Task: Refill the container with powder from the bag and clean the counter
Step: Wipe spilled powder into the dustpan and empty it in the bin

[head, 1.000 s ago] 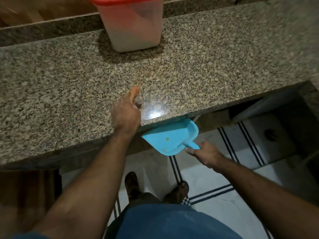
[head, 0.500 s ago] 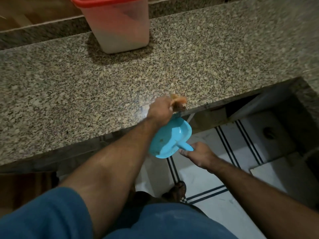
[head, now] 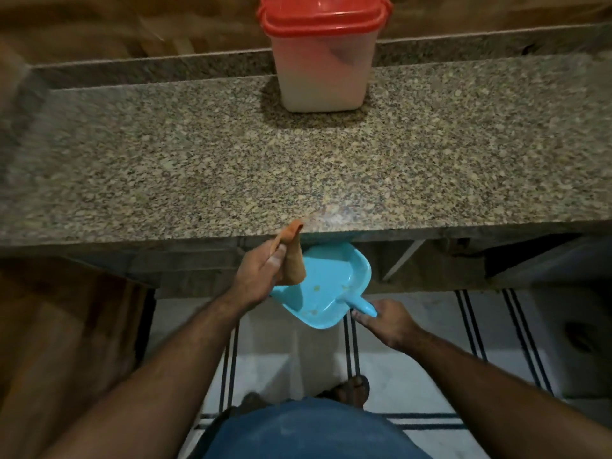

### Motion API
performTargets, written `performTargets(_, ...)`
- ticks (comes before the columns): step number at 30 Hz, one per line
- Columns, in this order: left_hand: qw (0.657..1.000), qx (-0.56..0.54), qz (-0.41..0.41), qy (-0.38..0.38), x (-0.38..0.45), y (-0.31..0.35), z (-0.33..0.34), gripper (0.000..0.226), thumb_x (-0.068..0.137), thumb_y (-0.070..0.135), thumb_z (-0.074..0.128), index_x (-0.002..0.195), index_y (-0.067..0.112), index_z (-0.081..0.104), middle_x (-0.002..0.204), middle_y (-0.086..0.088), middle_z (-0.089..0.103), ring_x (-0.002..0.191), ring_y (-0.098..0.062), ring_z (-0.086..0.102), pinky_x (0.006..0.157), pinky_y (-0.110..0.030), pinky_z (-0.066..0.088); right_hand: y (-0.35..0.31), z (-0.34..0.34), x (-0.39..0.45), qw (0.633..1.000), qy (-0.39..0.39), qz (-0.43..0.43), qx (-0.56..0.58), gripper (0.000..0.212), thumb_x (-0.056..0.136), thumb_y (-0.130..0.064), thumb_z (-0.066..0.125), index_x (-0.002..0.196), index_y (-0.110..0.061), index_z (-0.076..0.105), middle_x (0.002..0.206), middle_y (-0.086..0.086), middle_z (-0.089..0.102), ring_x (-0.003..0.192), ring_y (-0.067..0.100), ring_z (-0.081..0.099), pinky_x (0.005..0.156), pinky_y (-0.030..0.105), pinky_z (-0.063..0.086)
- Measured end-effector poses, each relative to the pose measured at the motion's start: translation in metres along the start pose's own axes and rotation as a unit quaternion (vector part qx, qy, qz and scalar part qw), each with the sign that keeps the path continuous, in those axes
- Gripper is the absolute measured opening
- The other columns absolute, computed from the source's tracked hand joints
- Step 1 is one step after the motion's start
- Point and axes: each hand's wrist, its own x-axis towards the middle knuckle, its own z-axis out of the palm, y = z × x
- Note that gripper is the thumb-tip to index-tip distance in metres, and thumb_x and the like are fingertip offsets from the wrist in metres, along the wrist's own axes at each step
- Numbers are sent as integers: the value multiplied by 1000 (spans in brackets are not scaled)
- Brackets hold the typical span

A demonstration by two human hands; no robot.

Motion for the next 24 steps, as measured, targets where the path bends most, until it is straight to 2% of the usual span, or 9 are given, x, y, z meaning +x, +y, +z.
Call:
performTargets(3, 998, 9, -47, 43, -27, -12, -26, 23, 110, 33, 54, 113, 33, 77, 101, 19, 77, 91, 13, 68, 80, -26, 53, -22, 18, -1, 999, -19, -27, -34, 34, 98, -53, 69, 82, -24, 68, 74, -3, 67, 70, 19, 65, 60, 28, 42)
performTargets(5, 995, 10, -66, 72, -45, -24, -48, 37, 104, 45, 50, 123, 27, 77, 112, 9, 78, 104, 4, 70, 90, -33, 57, -46, 30, -5, 995, -45, -59, -71, 31, 98, -55, 68, 79, -32, 62, 76, -8, 66, 70, 10, 62, 62, 27, 44)
performTargets(8, 988, 1, -111, 110, -82, -50, -91, 55, 99, 59, 46, 139, 29, 70, 130, 1, 75, 122, -19, 70, 108, -49, 56, -90, 56, -8, 985, -72, -91, -129, 32, 97, -61, 65, 82, -33, 60, 82, -8, 68, 76, 11, 66, 65, 31, 49)
performTargets(11, 968, -64, -137, 200, -134, -69, -135, 55, 97, 55, 46, 137, 25, 70, 127, -4, 73, 119, -22, 69, 97, -39, 56, -142, 94, -14, 977, -101, -109, -156, 32, 96, -64, 64, 87, -34, 60, 84, -11, 66, 78, 9, 66, 63, 26, 48)
performTargets(14, 925, -107, -187, 313, -195, -102, -180, 58, 88, 54, 52, 127, 15, 68, 105, -11, 70, 98, -30, 67, 73, -25, 50, -191, 145, -25, 967, -136, -127, -174, 30, 96, -62, 66, 93, -33, 63, 86, -11, 67, 80, 9, 67, 64, 26, 50)
performTargets(17, 906, -109, -231, 337, -265, -142, -219, 53, 84, 35, 73, 128, 6, 66, 116, -23, 70, 100, -32, 64, 88, -38, 52, -231, 198, -38, 955, -147, -141, -215, 41, 95, -65, 65, 103, -25, 70, 98, 0, 74, 90, 20, 72, 80, 40, 63)
performTargets(19, 882, -163, -260, 358, -304, -164, -237, 60, 75, 23, 70, 134, 12, 64, 124, -19, 67, 109, -31, 63, 99, -51, 52, -253, 231, -46, 947, -166, -147, -230, 46, 96, -65, 63, 108, -21, 72, 103, 4, 75, 95, 23, 72, 85, 42, 60)
performTargets(22, 829, -166, -277, 456, -345, -208, -255, 47, 80, 39, 58, 115, 9, 65, 107, -17, 66, 99, -33, 61, 93, -56, 51, -275, 282, -50, 936, -202, -149, -247, 53, 91, -72, 62, 114, -24, 73, 106, 2, 77, 98, 21, 72, 91, 45, 62)
performTargets(24, 792, -229, -274, 495, -372, -221, -266, 40, 86, 47, 54, 102, 12, 64, 94, -10, 71, 92, -28, 64, 89, -45, 52, -288, 319, -46, 922, -232, -153, -270, 53, 91, -72, 63, 115, -26, 73, 103, -2, 76, 94, 17, 72, 87, 43, 63)
